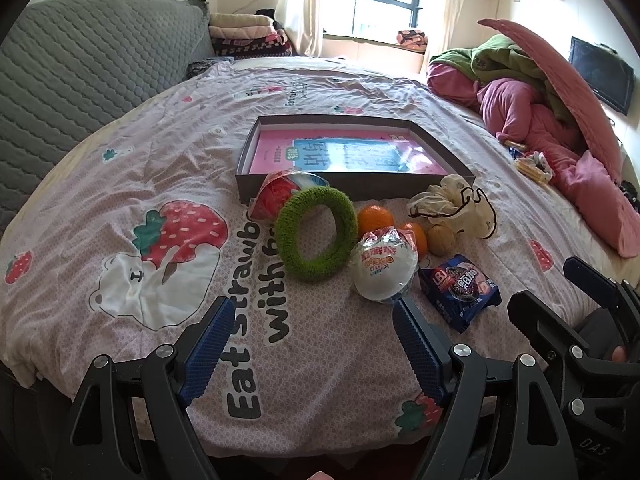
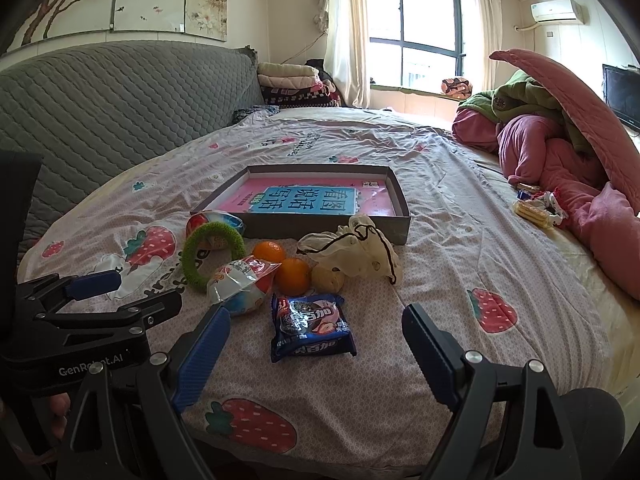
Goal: Organize objects
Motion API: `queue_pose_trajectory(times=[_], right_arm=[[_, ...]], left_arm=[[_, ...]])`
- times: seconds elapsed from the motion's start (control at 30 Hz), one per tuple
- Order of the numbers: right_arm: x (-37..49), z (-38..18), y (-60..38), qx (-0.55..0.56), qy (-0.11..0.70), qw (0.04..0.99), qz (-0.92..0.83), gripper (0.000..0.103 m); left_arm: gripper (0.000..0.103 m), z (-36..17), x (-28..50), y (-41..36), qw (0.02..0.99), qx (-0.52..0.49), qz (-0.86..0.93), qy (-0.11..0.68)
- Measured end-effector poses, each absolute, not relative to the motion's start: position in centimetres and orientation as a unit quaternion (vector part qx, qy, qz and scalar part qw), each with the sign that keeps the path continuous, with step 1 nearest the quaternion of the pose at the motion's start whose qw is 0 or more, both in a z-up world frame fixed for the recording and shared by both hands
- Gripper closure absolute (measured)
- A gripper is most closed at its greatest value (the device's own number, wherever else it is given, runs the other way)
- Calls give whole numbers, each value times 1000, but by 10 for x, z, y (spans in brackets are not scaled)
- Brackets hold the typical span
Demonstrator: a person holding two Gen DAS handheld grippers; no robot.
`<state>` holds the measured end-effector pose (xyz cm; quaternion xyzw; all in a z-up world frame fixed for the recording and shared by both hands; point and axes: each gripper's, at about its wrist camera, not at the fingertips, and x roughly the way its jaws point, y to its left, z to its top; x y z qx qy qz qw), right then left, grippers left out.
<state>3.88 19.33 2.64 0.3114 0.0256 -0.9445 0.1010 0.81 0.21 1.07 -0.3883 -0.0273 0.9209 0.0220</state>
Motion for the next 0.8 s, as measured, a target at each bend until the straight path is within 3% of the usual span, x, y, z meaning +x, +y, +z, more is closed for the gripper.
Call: queue_pose_trajectory(times=[0.8], right_arm=[[32, 17, 195, 333, 22, 103, -937, 16]], left_arm=[[21, 4, 6, 5, 28, -393, 919, -25]])
